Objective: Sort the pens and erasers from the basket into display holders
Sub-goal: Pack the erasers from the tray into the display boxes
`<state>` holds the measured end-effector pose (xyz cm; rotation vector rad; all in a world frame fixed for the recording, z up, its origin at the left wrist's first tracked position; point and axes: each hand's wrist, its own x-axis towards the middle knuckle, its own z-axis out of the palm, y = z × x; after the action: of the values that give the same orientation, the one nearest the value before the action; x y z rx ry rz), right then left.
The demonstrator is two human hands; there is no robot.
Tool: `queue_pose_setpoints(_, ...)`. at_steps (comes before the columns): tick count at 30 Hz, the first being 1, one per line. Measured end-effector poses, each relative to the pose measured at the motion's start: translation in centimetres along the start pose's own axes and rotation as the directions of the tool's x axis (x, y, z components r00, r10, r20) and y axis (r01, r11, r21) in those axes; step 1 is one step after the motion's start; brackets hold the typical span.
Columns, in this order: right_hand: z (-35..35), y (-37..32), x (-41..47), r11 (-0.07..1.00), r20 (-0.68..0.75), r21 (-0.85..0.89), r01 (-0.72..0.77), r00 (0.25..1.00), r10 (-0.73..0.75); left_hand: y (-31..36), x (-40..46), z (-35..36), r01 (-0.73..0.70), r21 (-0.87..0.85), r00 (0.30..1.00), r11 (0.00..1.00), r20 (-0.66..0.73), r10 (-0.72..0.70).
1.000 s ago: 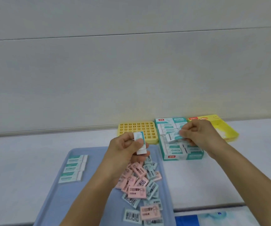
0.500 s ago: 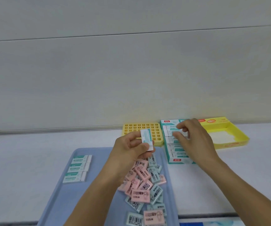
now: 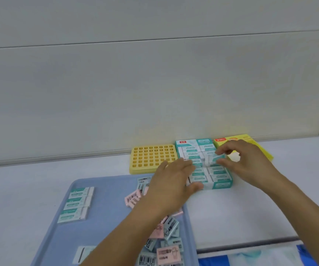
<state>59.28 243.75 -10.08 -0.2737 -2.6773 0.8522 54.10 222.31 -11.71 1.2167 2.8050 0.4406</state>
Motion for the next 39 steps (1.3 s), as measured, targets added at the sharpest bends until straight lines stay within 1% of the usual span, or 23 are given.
queue_pose_setpoints(1, 0.2, 0.4, -0.1, 1.0, 0.01, -0.022, -0.014, 1.0, 0.015, 0.0, 0.0, 0.6, -0.001, 0.037, 0.998, 0.999, 0.057, -0.001)
queue_pose_setpoints(2, 0.5, 0.7, -0.1, 0.999, 0.011, -0.035, -0.016, 1.0, 0.017, -0.1, 0.0, 1.0, 0.002, 0.064, 0.997, 0.998, 0.077, -0.007)
queue_pose_setpoints(7, 1.7, 1.4, 0.7, 0.99, 0.003, -0.137, 0.046, 0.999, -0.046, -0.6, 0.3, 1.7, -0.008, 0.108, 0.999, 0.994, 0.055, 0.002)
queue_pose_setpoints(10, 2.3, 1.5, 0.5, 0.99, -0.004, -0.104, 0.091, 0.996, -0.092, -0.7, 0.4, 1.6, -0.007, 0.082, 0.998, 0.997, 0.055, 0.002)
queue_pose_setpoints(11, 2.4, 1.5, 0.4, 0.988, -0.006, -0.117, 0.099, 0.995, -0.1, -0.7, 0.5, 1.5, -0.005, 0.069, 0.999, 0.998, 0.054, 0.002)
queue_pose_setpoints(14, 2.3, 0.9, 0.2, 0.963, 0.047, -0.248, 0.104, 0.994, -0.095, -0.7, 0.2, 1.1, -0.014, -0.015, 0.999, 1.0, 0.041, 0.015)
queue_pose_setpoints(16, 2.1, 0.0, 0.1, 0.924, 0.105, -0.371, 0.095, 0.993, -0.06, -0.8, -0.8, 0.7, -0.022, -0.106, 1.0, 0.994, -0.022, 0.02)
queue_pose_setpoints(17, 2.2, -0.7, -0.1, 0.913, 0.109, -0.395, 0.098, 0.992, -0.059, -1.0, -1.7, 0.6, -0.027, -0.162, 0.997, 0.986, -0.069, 0.015)
queue_pose_setpoints(18, 2.4, -1.5, -0.4, 0.921, 0.089, -0.375, 0.111, 0.993, -0.083, -1.3, -2.8, 0.3, -0.029, -0.217, 0.993, 0.976, -0.121, 0.002)
queue_pose_setpoints(20, 3.4, -3.8, -1.0, 0.951, 0.014, -0.254, 0.179, 0.983, -0.181, -2.3, -5.2, -0.4, -0.029, -0.286, 0.974, 0.958, -0.224, -0.037)
queue_pose_setpoints(22, 4.8, -6.7, -1.6, 0.948, -0.01, -0.154, 0.279, 0.959, -0.284, -3.7, -7.6, -1.3, -0.014, -0.299, 0.947, 0.954, -0.31, -0.083)
queue_pose_setpoints(25, 7.3, -11.2, -2.5, 0.917, 0.114, -0.055, 0.396, 0.914, -0.388, -6.6, -11.0, -2.6, 0.044, -0.305, 0.908, 0.951, -0.385, -0.165)
queue_pose_setpoints(28, 9.7, -14.4, -3.9, 0.876, 0.267, 0.025, 0.482, 0.841, -0.471, -10.3, -14.7, -3.3, 0.163, -0.329, 0.877, 0.93, -0.384, -0.29)
queue_pose_setpoints(31, 11.4, -17.0, -5.7, 0.842, 0.411, 0.101, 0.53, 0.749, -0.52, -13.8, -17.9, -3.2, 0.341, -0.271, 0.856, 0.9, -0.307, -0.416)
queue_pose_setpoints(33, 12.5, -18.6, -7.0, 0.798, 0.514, 0.065, 0.599, 0.666, -0.541, -15.1, -18.9, -3.1, 0.398, -0.204, 0.861, 0.894, -0.252, -0.441)
queue_pose_setpoints(35, 13.7, -19.8, -7.9, 0.725, 0.59, -0.034, 0.688, 0.599, -0.541, -15.5, -19.2, -3.1, 0.391, -0.15, 0.883, 0.908, -0.216, -0.416)
queue_pose_setpoints(36, 14.1, -20.2, -8.1, 0.703, 0.606, -0.07, 0.708, 0.59, -0.534, -15.5, -19.1, -3.2, 0.382, -0.123, 0.892, 0.916, -0.211, -0.4)
queue_pose_setpoints(39, 14.4, -20.9, -8.1, 0.71, 0.597, -0.098, 0.698, 0.612, -0.518, -15.3, -18.9, -3.5, 0.377, -0.049, 0.895, 0.925, -0.238, -0.377)
